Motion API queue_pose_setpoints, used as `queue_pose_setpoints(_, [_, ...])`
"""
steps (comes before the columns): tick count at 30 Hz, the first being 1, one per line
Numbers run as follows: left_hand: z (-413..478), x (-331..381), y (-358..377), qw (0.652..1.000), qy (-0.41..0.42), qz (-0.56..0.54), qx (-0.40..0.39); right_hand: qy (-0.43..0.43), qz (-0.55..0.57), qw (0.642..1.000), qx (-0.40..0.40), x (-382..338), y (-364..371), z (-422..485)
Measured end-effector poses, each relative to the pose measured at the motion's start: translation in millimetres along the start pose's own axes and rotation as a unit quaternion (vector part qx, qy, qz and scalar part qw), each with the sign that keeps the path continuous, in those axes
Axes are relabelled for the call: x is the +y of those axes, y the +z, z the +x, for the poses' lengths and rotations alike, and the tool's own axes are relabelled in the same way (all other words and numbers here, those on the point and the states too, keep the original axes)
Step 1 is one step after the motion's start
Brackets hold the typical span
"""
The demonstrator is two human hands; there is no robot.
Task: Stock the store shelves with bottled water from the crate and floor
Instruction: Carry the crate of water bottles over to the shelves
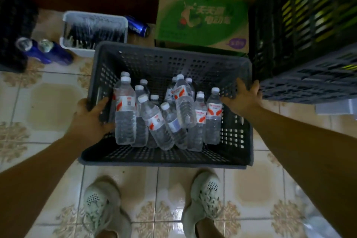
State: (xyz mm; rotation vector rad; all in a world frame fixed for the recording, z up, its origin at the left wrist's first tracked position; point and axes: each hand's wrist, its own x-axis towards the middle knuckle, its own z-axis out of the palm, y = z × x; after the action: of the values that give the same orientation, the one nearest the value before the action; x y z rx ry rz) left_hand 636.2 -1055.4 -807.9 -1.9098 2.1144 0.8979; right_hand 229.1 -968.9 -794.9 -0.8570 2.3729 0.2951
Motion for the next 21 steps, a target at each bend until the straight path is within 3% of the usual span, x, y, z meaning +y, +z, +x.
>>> queue_pose_setpoints(5, [12, -12, 13, 0.999, -0.037, -0.024, 0.001, 0.037, 0.095, 0.995, -0.021, 14, 23, 22])
queue_pose_setpoints(10, [14, -14, 19, 0.998, -0.050, -0.020, 0.012, 0.029, 0.163, 0.985, 0.042, 26, 27, 28])
queue_pose_setpoints(21, [10, -18, 15, 0.994, -0.068, -0.080, -0.015, 0.010, 0.167, 0.983, 0.076, 27, 33, 26])
